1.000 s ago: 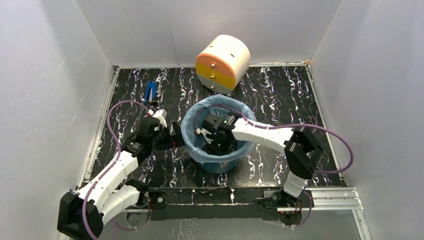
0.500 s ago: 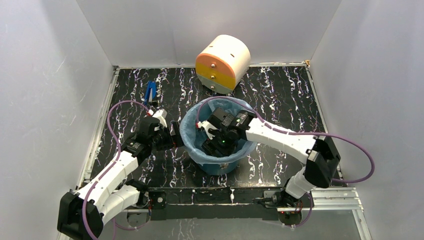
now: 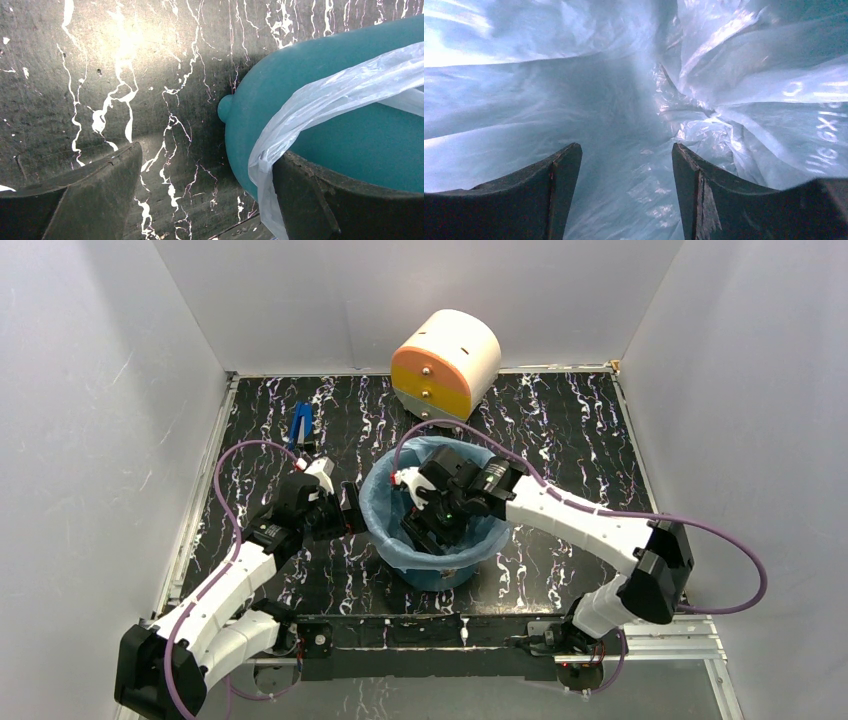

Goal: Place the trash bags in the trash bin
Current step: Adjust the trash bag in the trash bin.

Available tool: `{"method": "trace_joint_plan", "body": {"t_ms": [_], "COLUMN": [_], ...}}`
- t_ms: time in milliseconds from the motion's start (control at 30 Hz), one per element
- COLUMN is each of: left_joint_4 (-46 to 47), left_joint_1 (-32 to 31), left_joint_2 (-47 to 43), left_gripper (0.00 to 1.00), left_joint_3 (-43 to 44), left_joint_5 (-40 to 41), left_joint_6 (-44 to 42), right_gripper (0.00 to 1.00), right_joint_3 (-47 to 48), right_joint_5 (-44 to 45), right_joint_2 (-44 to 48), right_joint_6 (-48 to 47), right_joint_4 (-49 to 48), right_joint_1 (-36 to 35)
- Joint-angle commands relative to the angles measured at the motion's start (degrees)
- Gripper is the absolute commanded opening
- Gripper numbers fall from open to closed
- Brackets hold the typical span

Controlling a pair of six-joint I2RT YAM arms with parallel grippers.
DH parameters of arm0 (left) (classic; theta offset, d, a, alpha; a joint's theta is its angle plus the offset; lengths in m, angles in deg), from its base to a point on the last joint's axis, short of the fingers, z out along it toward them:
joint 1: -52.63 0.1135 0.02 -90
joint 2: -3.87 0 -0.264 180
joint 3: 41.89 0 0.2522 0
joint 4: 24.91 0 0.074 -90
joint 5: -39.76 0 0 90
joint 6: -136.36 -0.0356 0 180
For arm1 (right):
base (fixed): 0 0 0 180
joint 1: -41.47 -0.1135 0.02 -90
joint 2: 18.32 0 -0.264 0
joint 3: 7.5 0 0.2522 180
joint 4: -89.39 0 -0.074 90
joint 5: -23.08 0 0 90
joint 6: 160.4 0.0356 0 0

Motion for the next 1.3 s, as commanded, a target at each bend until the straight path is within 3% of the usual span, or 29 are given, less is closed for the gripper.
{"method": "trace_joint_plan", "body": {"t_ms": [0, 267, 367, 467, 600, 667, 733, 800, 933, 1067, 1133, 1267], "left_joint_4": [-0.20, -0.15, -0.24, -0.28, -0.38, -0.26, -0.05, -0.08, -0.11, 0.00, -0.16, -0.49], "left_joint_1": [0.06, 0.02, 0.06, 0.06, 0.05, 0.04, 0.05, 0.04, 0.00, -0.01, 0.03, 0.04], "left_joint_2": [-0.79, -0.70, -0.69, -0.82, -0.95, -0.96, -0.88, -0.70, -0.57, -0.24, -0.54, -0.58], "left_gripper": [0.95, 0.95, 0.94, 0.95, 0.95, 0.95, 0.94, 0.95, 0.95, 0.94, 0.95, 0.94], "left_joint_3": [2.17, 1.80, 1.74, 1.74, 1.62, 1.46, 1.44, 1.61, 1.46, 1.54, 1.74, 1.69], "left_joint_5": [-0.19, -0.02, 0.05, 0.19, 0.61, 0.72, 0.77, 0.53, 0.37, -0.04, 0.10, -0.31], "left_joint_6": [-0.44, -0.63, -0.69, -0.80, -0.57, -0.31, -0.11, -0.17, -0.45, -0.19, -0.36, -0.45], "right_gripper": [0.77, 0.79, 0.82, 0.98, 0.99, 0.99, 0.99, 0.99, 0.99, 0.99, 0.99, 0.99], "right_joint_3": [5.63, 7.37, 6.66, 1.55, -3.96, -3.99, -3.05, -2.24, -2.32, -4.19, -6.89, -11.21], "right_joint_5": [4.95, 9.05, 22.31, 40.41, 52.06, 59.45, 71.57, 75.46, 71.03, 61.73, 50.43, 17.24], "right_joint_2": [5.19, 12.99, 18.47, 26.88, 34.41, 34.88, 33.54, 33.06, 35.03, 31.23, 30.08, 27.12], "right_joint_6": [-0.77, 1.69, 3.70, 5.26, 6.59, 9.67, 16.33, 16.93, 17.82, 20.73, 19.68, 20.12], "right_joint_4": [-0.20, -6.75, -11.14, -17.73, -24.05, -22.31, -13.96, -10.48, -10.15, -6.69, -9.45, -11.91], "right_joint_1": [-0.13, -0.13, -0.09, -0.14, -0.07, -0.12, 0.06, 1.45, 7.85, 16.14, 24.18, 51.06]}}
